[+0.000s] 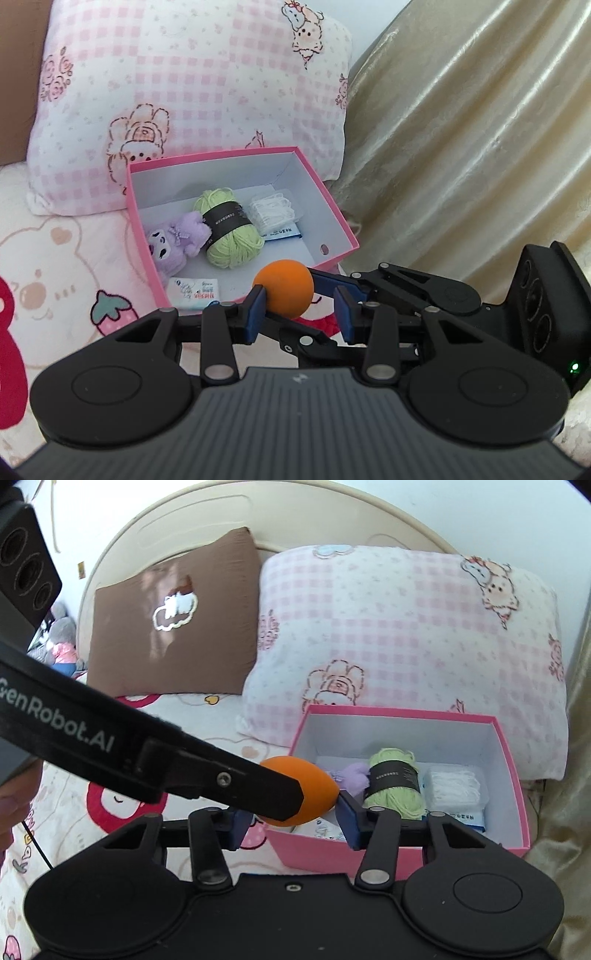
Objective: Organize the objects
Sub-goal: 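Lower the sponge with the left tool into the pink box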
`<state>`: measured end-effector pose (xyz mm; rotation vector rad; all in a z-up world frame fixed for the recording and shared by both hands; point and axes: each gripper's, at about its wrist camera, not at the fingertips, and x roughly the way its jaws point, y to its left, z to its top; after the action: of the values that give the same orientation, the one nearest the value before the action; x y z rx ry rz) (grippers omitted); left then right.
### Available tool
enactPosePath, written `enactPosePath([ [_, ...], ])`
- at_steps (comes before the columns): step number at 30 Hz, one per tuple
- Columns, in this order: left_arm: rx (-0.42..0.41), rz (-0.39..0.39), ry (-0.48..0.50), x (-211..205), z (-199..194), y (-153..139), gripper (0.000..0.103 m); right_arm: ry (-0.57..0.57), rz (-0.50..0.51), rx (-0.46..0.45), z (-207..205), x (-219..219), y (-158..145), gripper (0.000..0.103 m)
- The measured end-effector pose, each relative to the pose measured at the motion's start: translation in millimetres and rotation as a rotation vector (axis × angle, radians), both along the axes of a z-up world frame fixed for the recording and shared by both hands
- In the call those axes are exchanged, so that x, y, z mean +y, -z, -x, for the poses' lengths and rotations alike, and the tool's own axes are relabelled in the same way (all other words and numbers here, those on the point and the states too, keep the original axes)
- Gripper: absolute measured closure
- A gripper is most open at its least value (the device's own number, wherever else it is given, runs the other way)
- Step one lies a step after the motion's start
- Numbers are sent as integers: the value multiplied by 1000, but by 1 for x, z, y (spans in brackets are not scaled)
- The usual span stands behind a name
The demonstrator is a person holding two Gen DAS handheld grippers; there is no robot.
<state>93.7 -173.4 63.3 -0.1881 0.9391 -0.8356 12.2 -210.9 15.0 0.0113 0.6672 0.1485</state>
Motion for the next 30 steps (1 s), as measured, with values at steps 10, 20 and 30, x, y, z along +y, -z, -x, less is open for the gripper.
enactPosePath([
  [10,-17,8,20,-41,-48,4,65,67,24,31,-46,-38,1,50],
  [20,39,-9,9,-95,-118,22,65,111,31,104,-111,-91,16,51],
  [30,99,44,-51,-126,-170,52,65,173,28,171,-170,-128,44,51],
])
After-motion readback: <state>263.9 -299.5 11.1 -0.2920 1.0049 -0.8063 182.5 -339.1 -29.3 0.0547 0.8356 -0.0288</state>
